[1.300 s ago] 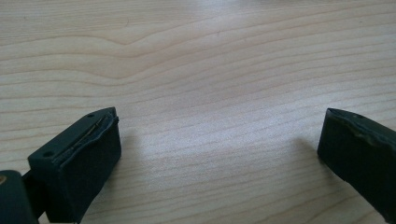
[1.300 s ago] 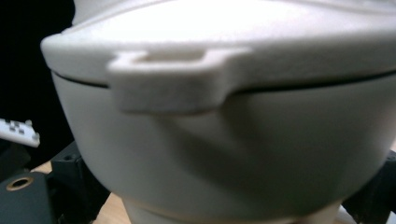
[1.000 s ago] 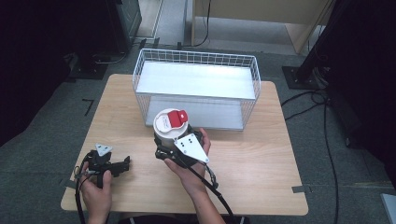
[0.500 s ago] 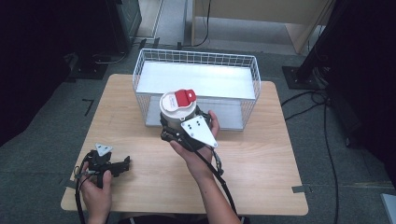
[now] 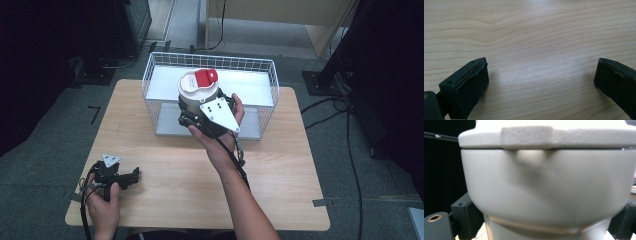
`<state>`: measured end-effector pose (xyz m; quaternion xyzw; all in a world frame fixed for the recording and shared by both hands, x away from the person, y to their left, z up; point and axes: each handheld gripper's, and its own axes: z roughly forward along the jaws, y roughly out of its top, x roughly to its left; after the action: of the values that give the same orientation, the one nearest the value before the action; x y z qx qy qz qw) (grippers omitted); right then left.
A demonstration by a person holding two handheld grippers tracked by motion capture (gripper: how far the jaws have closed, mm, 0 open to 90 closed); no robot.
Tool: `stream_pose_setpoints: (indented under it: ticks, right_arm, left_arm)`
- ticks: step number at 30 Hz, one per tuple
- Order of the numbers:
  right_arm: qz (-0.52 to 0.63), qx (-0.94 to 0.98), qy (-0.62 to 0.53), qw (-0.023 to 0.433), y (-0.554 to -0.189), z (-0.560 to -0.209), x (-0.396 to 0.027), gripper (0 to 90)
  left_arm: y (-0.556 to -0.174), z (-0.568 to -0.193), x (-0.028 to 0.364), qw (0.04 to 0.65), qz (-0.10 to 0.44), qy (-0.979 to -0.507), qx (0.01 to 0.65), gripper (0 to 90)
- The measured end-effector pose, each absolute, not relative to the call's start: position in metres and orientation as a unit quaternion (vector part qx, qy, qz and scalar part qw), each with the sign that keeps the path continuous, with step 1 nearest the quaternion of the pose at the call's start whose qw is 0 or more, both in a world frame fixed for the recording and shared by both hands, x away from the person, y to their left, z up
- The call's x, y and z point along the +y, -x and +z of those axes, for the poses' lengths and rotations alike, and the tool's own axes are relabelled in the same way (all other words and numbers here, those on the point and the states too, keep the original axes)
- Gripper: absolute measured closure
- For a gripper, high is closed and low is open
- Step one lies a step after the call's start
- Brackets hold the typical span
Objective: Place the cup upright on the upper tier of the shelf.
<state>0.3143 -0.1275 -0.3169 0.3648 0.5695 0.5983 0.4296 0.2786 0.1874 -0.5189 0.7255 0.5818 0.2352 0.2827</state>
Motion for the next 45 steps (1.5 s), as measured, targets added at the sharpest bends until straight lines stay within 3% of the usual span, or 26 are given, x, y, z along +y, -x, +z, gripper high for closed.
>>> stream_pose_setpoints:
  ticks: [21,45]
  right_arm:
    - [0.565,0.563,-0.413,0.440,-0.386,-0.313,-0.157,8.1]
    - [0.549,0.560,-0.440,0.437,-0.445,-0.307,-0.153,8.1]
  left_arm:
    - [-0.279,-0.519,0.187,0.283,0.235,-0.725,0.582,0.0]
    - [-0.279,-0.519,0.187,0.284,0.236,-0.725,0.582,0.0]
